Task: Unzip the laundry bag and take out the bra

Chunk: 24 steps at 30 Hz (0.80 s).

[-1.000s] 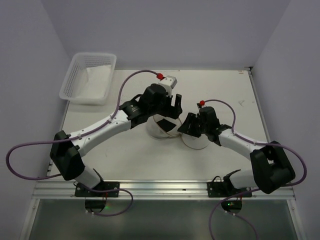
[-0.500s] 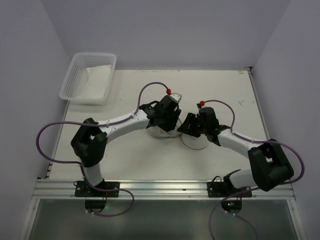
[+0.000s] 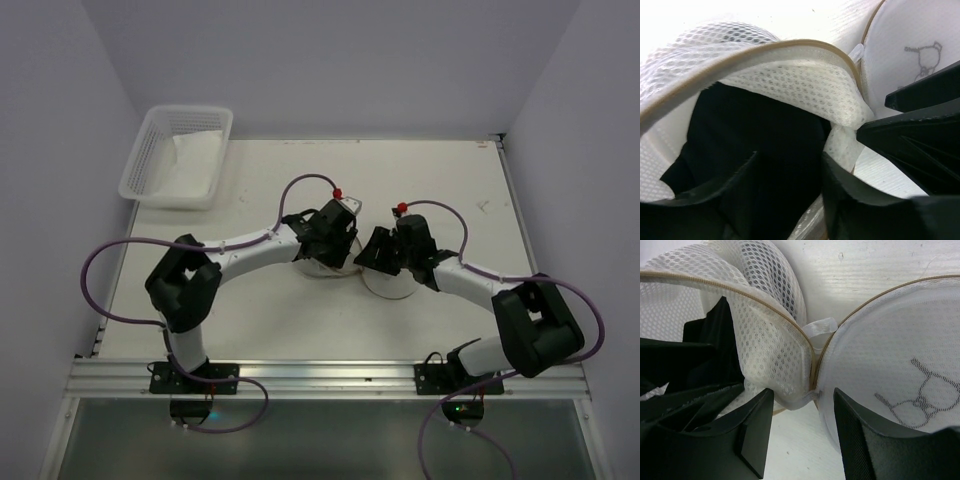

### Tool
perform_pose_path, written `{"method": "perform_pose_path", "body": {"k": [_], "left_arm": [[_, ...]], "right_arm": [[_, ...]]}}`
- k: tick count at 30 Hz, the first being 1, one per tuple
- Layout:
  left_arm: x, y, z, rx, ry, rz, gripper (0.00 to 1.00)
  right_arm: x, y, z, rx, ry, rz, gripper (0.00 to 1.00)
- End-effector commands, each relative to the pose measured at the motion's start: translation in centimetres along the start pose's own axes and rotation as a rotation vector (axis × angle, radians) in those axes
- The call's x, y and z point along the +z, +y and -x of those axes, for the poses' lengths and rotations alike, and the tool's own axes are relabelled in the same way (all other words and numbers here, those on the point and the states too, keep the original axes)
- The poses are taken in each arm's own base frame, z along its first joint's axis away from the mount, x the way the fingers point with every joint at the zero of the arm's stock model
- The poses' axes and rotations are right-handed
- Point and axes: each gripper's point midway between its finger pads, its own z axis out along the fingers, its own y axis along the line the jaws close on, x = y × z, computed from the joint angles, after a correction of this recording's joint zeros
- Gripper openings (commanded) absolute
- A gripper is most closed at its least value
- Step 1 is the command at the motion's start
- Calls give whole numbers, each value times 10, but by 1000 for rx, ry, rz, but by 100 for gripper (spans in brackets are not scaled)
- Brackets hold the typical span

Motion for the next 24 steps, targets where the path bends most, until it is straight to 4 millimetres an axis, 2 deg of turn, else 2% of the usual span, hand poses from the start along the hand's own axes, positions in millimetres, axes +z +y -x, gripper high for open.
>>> {"method": "perform_pose_path", "body": {"k": [1,2,4,5,6,11,13,18,20,24], "left_arm": [[11,2,-8,24,12,2,50],[12,4,-8,25,10,8,36],[11,5,-7,27,1,15,20],[11,5,-4,25,-10,16,5],[7,5,-1,23,-24,13,0],[-7,-1,16,6,-92,-26,0],[-15,-3,22,-6,-123,-39,0],[-31,-6,35,-32,-184,-65,0],[-37,-9,43,-36,-211,-81,0],[-66,-16,63,-38,-293,-139,0]], "right_arm": [[1,10,11,-27,-27,40,54],[1,10,10,-29,-25,42,54],[0,11,11,-34,-26,48,54],[0,12,10,-37,-24,52,53],[0,13,10,-38,-27,58,54],[-5,22,12,-44,-35,100,54],[-11,33,21,-62,-71,140,55],[-18,52,31,-71,-104,217,64],[-15,55,34,-61,-101,216,66],[-4,46,32,-46,-79,170,65]]}}
